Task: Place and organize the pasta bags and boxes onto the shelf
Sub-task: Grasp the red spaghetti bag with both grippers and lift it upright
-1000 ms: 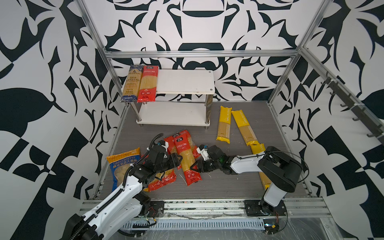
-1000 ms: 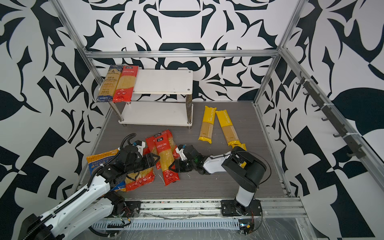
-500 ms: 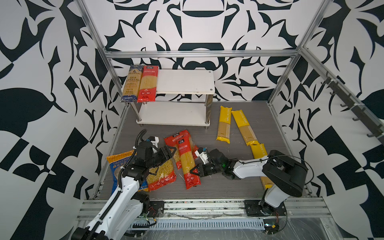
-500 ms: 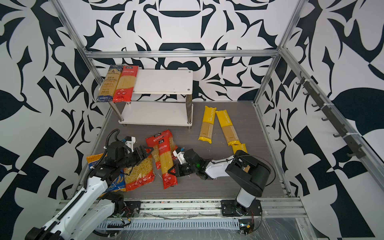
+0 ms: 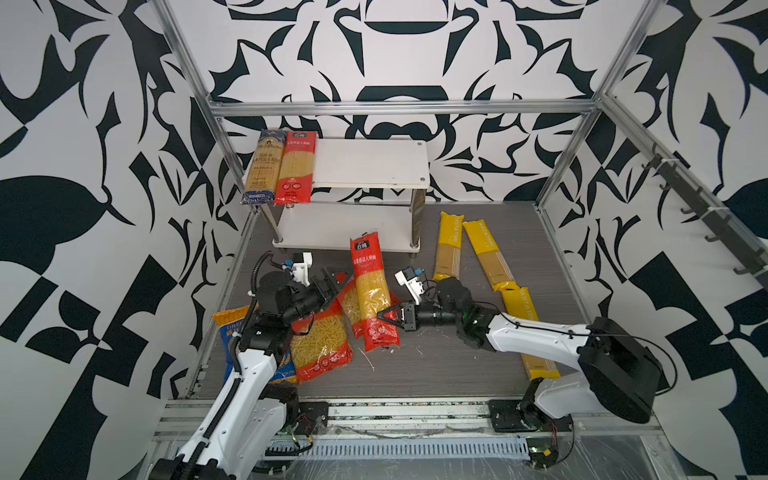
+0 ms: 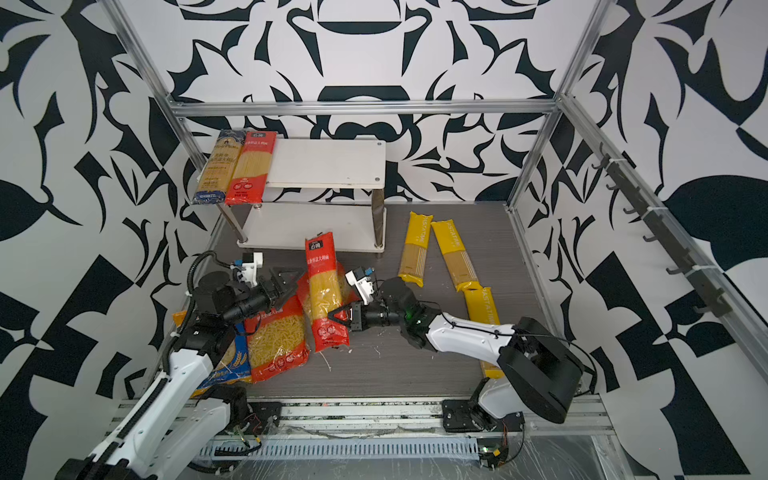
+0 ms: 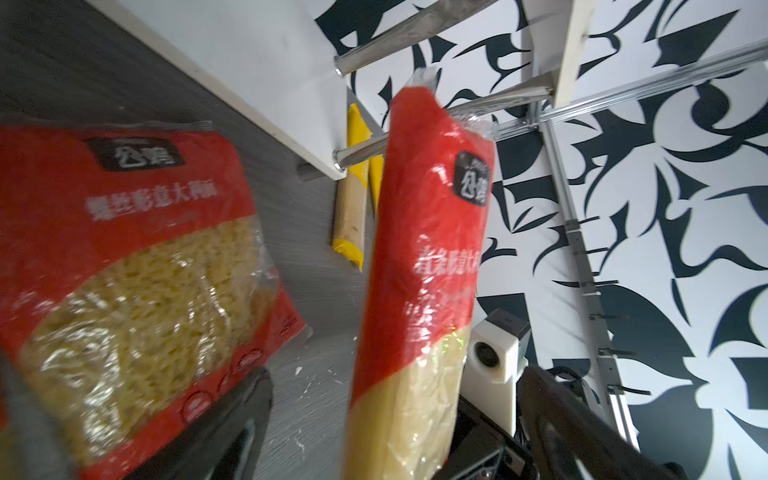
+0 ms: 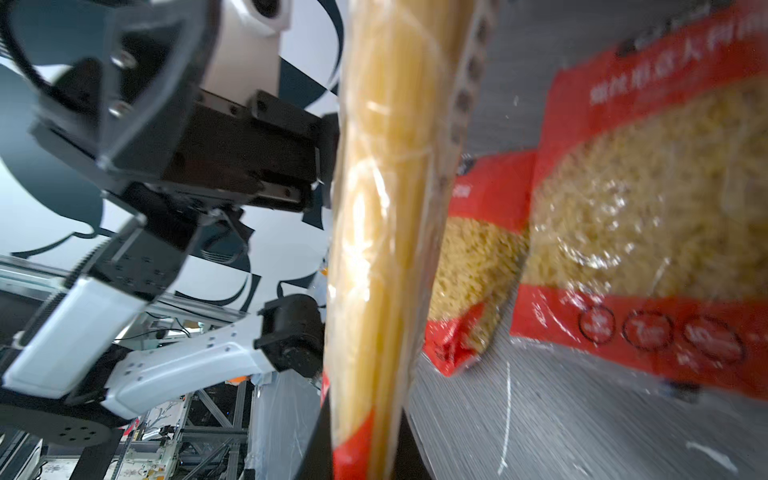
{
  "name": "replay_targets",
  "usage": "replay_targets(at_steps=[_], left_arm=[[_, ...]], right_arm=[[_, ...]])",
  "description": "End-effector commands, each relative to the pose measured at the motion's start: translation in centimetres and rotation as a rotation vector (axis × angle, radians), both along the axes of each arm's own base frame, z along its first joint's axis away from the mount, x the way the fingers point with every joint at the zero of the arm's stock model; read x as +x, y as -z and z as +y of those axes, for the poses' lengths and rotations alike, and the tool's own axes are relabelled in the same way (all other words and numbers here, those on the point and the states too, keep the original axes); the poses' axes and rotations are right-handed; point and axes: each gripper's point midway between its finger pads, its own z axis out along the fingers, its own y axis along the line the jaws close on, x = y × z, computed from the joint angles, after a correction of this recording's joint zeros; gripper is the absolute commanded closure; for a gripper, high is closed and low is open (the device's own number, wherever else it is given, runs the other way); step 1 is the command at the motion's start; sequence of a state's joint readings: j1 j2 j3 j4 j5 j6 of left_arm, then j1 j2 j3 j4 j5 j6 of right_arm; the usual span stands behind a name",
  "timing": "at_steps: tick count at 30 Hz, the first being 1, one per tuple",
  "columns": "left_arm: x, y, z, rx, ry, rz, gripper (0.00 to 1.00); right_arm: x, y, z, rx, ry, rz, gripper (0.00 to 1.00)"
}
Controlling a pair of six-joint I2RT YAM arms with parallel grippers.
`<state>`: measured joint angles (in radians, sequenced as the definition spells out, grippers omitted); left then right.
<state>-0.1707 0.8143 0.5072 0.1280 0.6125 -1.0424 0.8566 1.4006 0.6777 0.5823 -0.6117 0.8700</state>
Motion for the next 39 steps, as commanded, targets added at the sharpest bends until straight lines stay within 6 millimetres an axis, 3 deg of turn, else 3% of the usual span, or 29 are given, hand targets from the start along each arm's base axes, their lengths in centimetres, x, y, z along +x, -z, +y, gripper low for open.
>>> replay_targets(at_steps=[1,5,11,17,20,23,26,31,39], left_arm=[[0.1,-4.6,-1.5,-0.098,0.078,-0.132,0.03],[0.6,-7.2,-2.7,-0.122,0.137,-0.212,0.05],[1.6,-10.6,-4.0,-0.150,0.203,-0.299,0.14],[2.7,-12.2,-5.0,-0.183,0.245,-0.315,0.47],[3.3,-13.1,-5.0,-0.180,0.232,-0.321,0.61],[3.9,-14.3,-4.9,-0.183,0.210,-0.329,0.69],[4.9,-15.7,-4.7,-0.199,0.180,-0.330,0.75],[5.9,-18.3,-4.5,-0.220,0.149,-0.359,0.78],[7.4,-19.7,-4.7,-0.188,0.149,-0.367,0.78]], right_arm=[[-0.6,-12.4,0.2,0.287,-0.063,-0.258,1.00],[-0.9,-14.9,0.5,0.317,-0.098,-0.272,1.00],[-0.8,-16.2,0.9,0.329,-0.131,-0.254,1.00],[0.1,-16.6,0.8,0.361,-0.105,-0.213,0.98],[0.8,-16.4,0.5,0.364,-0.070,-0.192,0.84],[1.2,-15.6,0.5,0.347,-0.036,-0.180,0.61],[1.9,-13.9,0.1,0.319,0.015,-0.163,0.49],[2.4,-11.6,-0.1,0.280,0.068,-0.131,0.41],[2.3,-11.8,-0.2,0.273,0.099,-0.156,0.41]])
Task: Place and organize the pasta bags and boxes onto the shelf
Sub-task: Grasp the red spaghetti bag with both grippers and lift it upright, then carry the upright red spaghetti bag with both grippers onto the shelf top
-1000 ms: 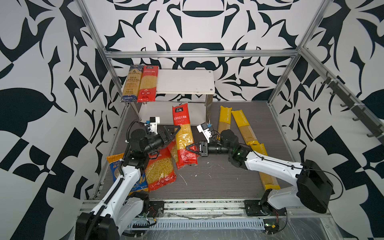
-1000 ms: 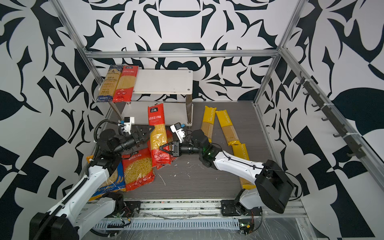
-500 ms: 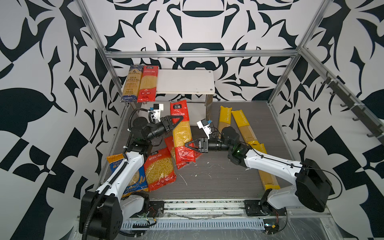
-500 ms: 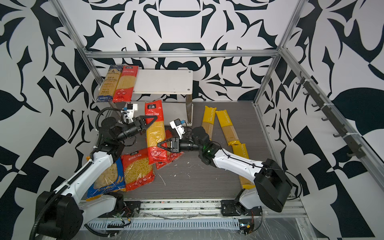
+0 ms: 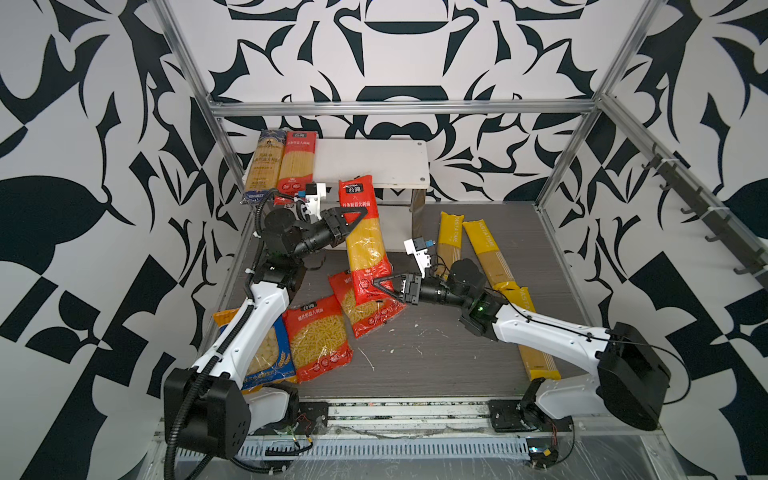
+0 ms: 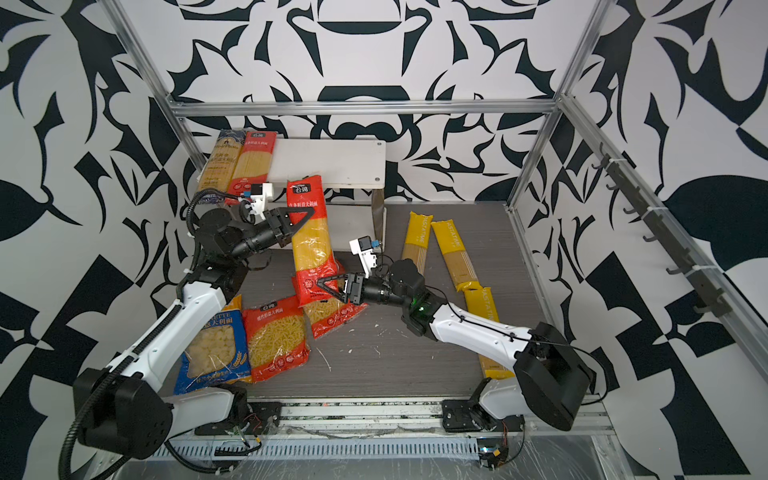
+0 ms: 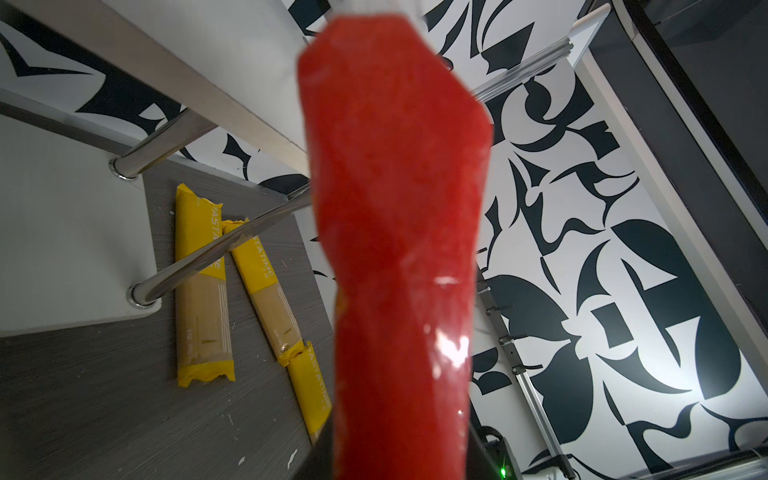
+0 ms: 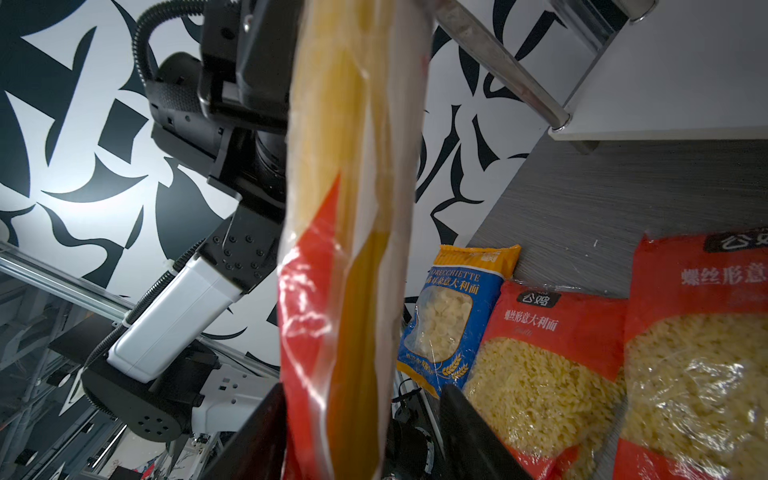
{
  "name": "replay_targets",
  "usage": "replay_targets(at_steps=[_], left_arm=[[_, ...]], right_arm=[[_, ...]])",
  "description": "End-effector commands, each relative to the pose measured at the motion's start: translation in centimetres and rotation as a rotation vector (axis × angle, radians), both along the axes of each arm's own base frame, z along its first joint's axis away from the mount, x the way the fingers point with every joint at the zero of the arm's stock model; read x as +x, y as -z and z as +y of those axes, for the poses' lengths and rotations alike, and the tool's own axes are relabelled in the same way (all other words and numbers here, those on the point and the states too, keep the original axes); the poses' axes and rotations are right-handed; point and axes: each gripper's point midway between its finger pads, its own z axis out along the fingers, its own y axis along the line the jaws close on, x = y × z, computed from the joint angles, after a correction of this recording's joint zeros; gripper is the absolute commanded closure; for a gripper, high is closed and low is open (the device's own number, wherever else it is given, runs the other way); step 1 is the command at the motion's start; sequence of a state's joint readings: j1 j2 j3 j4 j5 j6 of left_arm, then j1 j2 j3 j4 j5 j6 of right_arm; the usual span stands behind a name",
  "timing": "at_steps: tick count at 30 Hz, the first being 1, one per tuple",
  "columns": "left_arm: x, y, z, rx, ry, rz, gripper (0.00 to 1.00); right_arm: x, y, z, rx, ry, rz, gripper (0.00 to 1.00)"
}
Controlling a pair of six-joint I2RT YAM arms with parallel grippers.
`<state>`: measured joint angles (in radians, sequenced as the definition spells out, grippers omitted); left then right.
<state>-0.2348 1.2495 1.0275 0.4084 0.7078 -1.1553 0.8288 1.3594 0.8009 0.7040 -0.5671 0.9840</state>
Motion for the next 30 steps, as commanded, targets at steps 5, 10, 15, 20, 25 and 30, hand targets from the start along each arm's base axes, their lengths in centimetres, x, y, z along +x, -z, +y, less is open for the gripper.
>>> replay_targets(at_steps=[5,10,15,20,25,30], left_arm=[[0.1,-4.5,0.4,-0.059,-0.014,-0.092,0.75],[1.7,-4.5,0.3,-0.047,-0.027,-0.062,0.62],[3.4,-4.6,0.9,-0.047,-0.059,-0.023,0.40],[4.0,-4.2,1.6,-0.051,-0.087,0.011,0.27],[3.4,-2.6,1.9,-0.041,-0.101,0.059,0.21],[0.9,-1.2,2.8,-0.040,-0.133,0.089,0.19]], right_arm=[[0.7,-3.7,-0.2,0.081,0.066,-0.112,0.47],[1.9,-6.0,0.1,0.121,0.106,-0.166,0.68],[4.2,-9.3,-0.6,0.169,0.163,-0.201,0.83],[6.5,-13.1,-1.1,0.206,0.181,-0.201,0.90],[9.0,-15.8,-0.9,0.199,0.200,-0.160,0.92],[11.5,-17.4,-0.3,0.195,0.212,-0.094,0.94]])
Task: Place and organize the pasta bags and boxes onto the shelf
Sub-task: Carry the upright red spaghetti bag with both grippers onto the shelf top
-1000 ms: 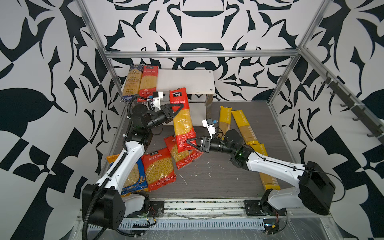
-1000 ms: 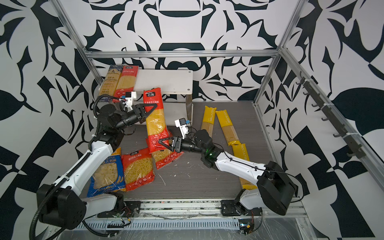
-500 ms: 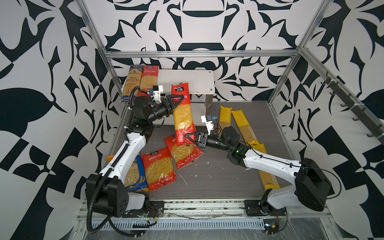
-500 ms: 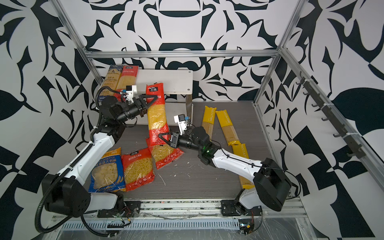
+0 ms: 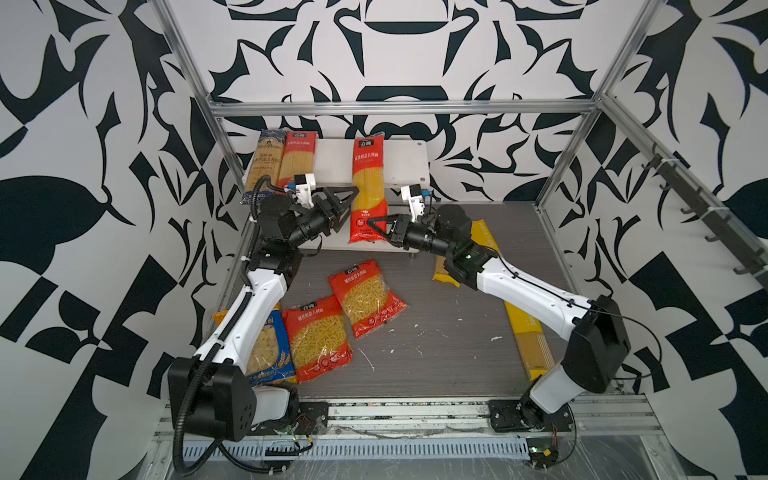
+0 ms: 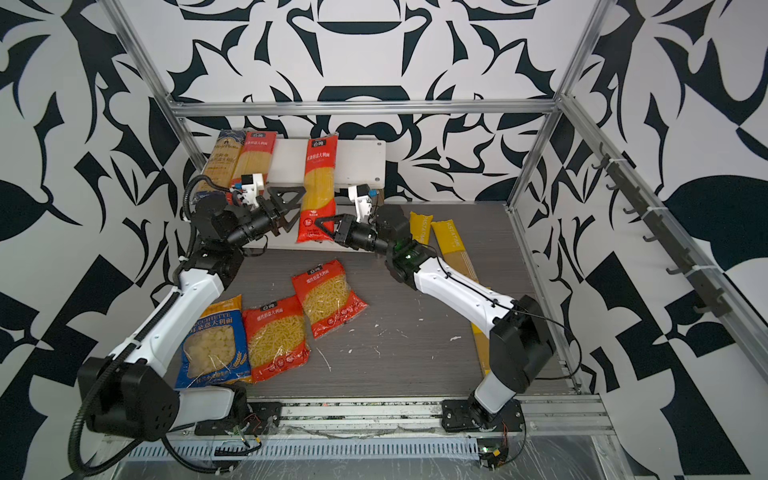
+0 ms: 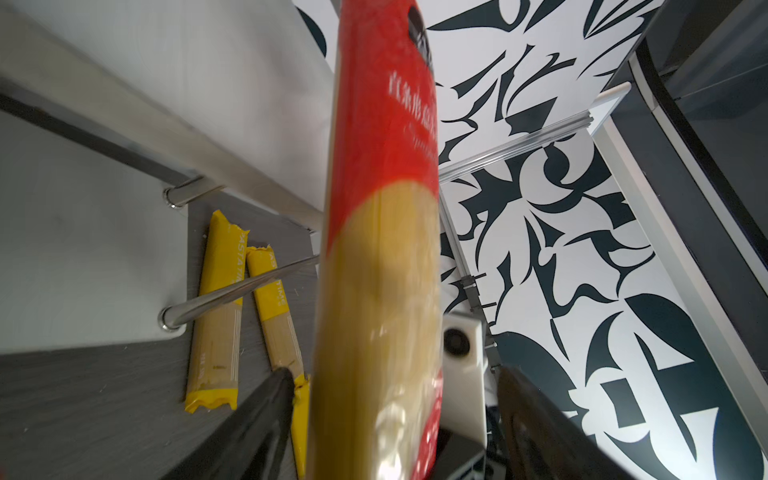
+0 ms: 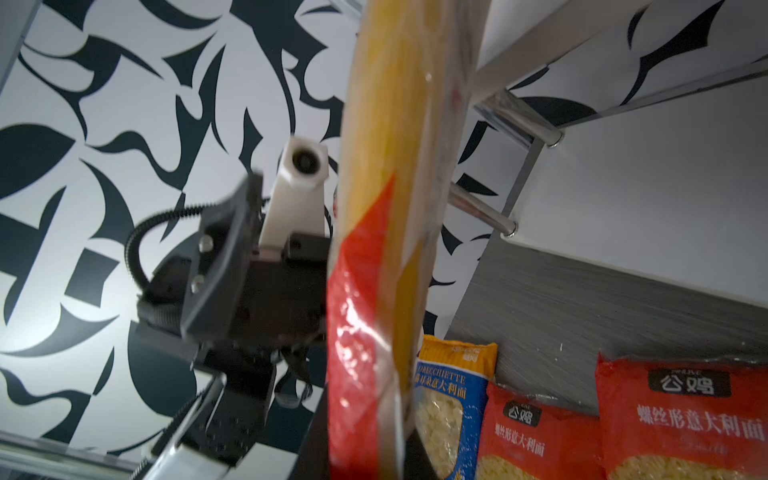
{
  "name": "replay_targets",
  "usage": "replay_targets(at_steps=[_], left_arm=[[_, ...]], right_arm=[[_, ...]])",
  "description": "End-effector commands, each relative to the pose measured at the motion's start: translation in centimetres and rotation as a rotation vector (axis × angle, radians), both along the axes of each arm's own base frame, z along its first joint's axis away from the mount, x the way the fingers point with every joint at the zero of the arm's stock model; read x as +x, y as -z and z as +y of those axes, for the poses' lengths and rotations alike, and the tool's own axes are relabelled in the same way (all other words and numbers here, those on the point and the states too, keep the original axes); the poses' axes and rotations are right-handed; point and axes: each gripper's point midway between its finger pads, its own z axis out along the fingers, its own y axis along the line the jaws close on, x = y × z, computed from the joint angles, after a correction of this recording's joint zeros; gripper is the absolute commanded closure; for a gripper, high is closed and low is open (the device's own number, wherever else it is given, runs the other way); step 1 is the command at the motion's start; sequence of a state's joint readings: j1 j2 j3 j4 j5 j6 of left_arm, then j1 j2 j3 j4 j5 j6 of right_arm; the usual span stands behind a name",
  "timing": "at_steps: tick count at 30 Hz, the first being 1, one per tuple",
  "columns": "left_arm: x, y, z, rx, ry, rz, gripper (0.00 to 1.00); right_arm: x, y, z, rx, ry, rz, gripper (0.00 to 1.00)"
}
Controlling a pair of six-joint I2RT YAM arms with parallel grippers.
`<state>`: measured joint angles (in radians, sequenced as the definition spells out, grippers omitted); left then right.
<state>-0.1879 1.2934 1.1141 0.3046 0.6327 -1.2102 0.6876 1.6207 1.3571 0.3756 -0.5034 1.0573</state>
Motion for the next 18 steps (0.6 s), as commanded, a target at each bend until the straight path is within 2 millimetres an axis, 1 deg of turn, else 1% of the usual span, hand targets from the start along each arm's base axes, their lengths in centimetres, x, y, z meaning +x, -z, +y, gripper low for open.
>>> replay_targets(at_steps=[1,5,8,9,11,13,14,16,18], left_arm=[[-2.7,-0.6,0.9,-0.012,-0.028,-0.011,0.18],[-4.8,1.0,2.8,0.038,-0.111,0.044,0.17],[-6.0,1.8,5.7,0.037,-0.201,0.091,0.16],[-6.2,1.8,6.8,0.020,-0.233,0.099,0.12],[-6.8,1.5,8.3,-0.017,-0.280,0.097,0.09],[-7.1,0.9,8.6,-0.042,-0.294,0.077,0.08],[-7.1,0.7,8.5,-0.053,-0.289,0.074,0.07],[-7.0,0.5,8.4,-0.085,-0.276,0.066,0.07],[-6.8,0.2,8.2,-0.115,-0.269,0.055,0.06]], right_arm=[[-0.4,-10.3,-1.4,0.171,0.020,-0.192,0.95],[1.5,-10.5,0.0,0.188,0.017,-0.116,0.96],[2.7,-11.2,1.1,0.239,0.008,-0.077,0.96],[3.0,-11.6,1.4,0.254,0.007,-0.072,0.96],[3.6,-12.0,2.1,0.266,0.002,-0.066,0.96],[3.7,-12.4,3.0,0.264,-0.010,-0.064,0.93],[3.8,-12.5,3.5,0.260,-0.014,-0.062,0.90],[4.1,-12.4,4.2,0.259,-0.021,-0.052,0.81],[4.3,-12.1,4.6,0.256,-0.030,-0.039,0.64]])
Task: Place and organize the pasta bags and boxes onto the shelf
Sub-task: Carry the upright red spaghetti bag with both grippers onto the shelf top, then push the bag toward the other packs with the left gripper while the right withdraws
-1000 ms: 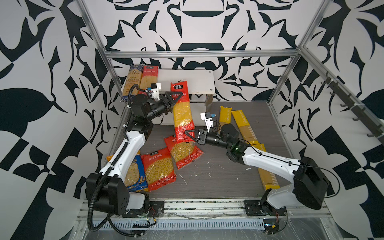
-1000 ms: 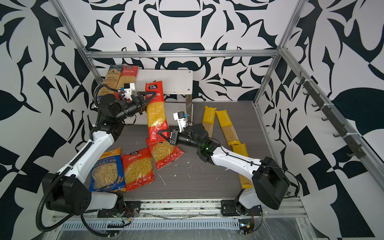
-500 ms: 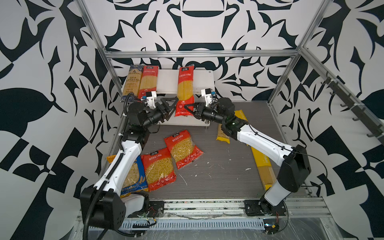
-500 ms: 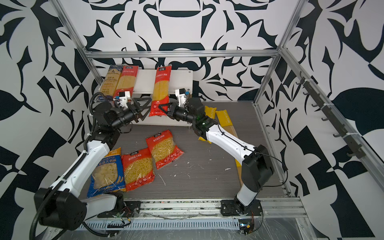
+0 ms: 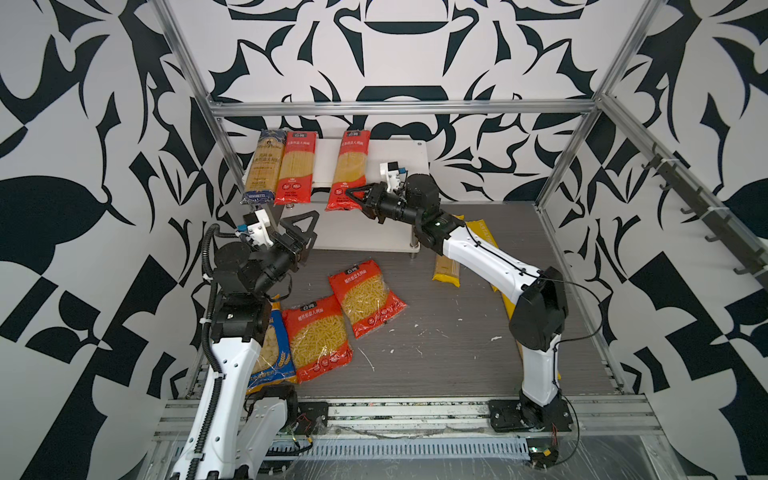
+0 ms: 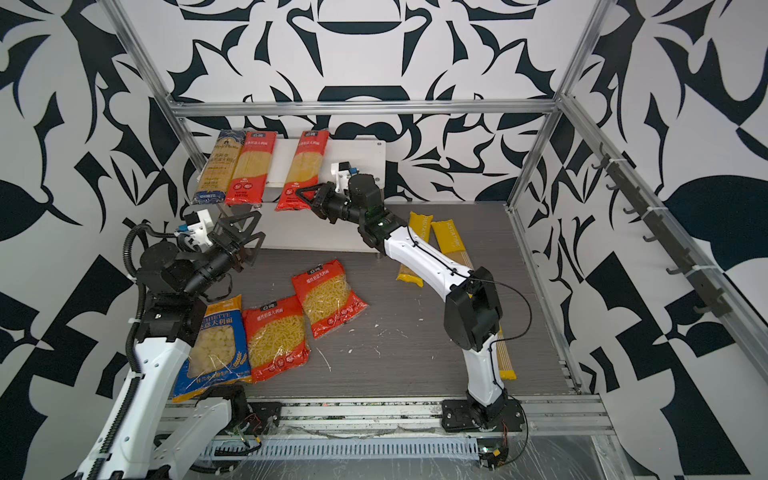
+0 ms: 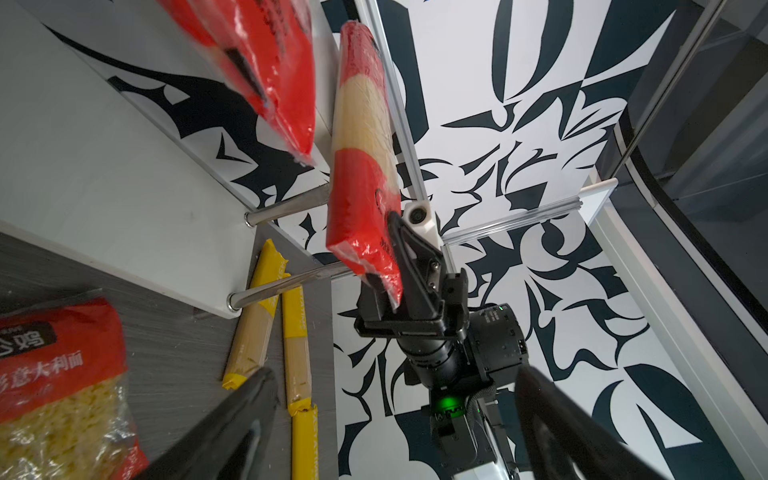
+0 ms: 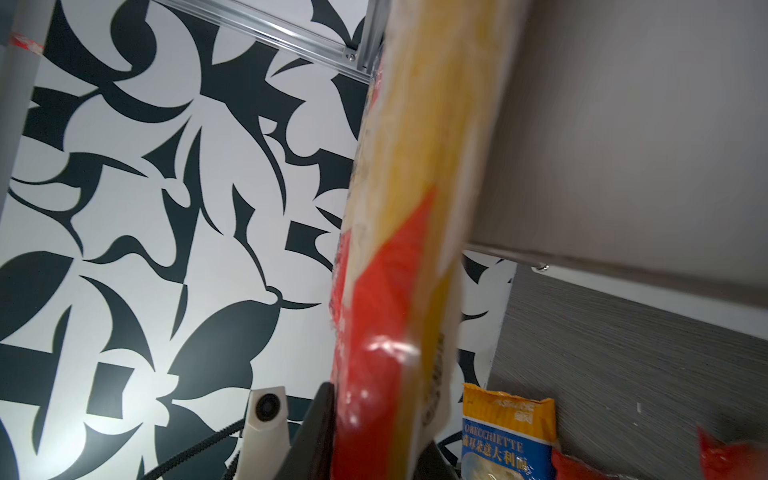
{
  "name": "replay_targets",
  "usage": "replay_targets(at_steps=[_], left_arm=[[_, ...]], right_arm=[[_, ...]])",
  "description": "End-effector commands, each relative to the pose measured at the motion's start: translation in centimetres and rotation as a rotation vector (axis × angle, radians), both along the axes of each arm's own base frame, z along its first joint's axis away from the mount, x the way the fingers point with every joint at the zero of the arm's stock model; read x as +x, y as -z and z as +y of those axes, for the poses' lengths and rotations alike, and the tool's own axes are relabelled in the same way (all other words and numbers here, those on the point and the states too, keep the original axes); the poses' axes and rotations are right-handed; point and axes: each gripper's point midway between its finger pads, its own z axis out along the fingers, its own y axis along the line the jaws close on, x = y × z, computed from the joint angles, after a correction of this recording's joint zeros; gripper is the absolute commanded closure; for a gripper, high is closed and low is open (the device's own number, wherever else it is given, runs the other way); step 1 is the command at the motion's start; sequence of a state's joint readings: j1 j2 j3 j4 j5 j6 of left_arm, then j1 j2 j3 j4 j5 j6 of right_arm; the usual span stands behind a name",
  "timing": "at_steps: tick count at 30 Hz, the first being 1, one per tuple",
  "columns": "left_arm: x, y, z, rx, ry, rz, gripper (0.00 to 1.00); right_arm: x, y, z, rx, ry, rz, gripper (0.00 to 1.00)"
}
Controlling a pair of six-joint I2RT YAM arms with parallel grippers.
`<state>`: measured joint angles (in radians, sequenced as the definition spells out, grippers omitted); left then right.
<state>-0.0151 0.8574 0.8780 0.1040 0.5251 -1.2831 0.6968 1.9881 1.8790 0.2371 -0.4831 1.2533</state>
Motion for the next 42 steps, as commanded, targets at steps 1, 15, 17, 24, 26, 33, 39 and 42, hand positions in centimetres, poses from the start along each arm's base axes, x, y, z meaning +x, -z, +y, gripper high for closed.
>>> replay_targets(at_steps=[1,15,17,24,26,33,39,42], left_arm=[[0.4,-0.3,-0.2,-0.063,0.006,-0.010,0.06],[3.7,-0.3,-4.6,-0.099,0.041,-0.057,0.04],[4.7,-0.4,-5.1,-0.098,0.039,-0.057,0.04],[7.7,-0.6,-6.4,-0.088,-0.007,-0.053,0.09],[8.5,-0.3,-6.6,-0.072,-0.035,-0.037,0.13],[11.4,0.8,-6.7,-0.079,-0.119,0.010,0.42],[12.9,0.7,-5.9,-0.132,-0.189,0.021,0.60],[13.2,0.5,-5.1,-0.143,-0.239,0.012,0.71]], right_arm=[[-2.7,-10.0,-1.5,0.169,-0.015,-0.204,0.57],[-4.6,-5.5,-6.2,0.086,0.036,-0.148,0.36],[-4.9,-5.2,-7.0,0.086,0.046,-0.143,0.35],[-6.0,-3.3,-10.2,0.023,0.123,-0.150,0.35],[-6.2,-2.8,-10.7,0.009,0.137,-0.151,0.35],[-6.6,-0.7,-11.3,-0.008,0.154,-0.123,0.35],[-6.5,0.6,-11.4,-0.018,0.162,-0.103,0.35],[-6.7,0.8,-11.4,-0.022,0.159,-0.103,0.35]])
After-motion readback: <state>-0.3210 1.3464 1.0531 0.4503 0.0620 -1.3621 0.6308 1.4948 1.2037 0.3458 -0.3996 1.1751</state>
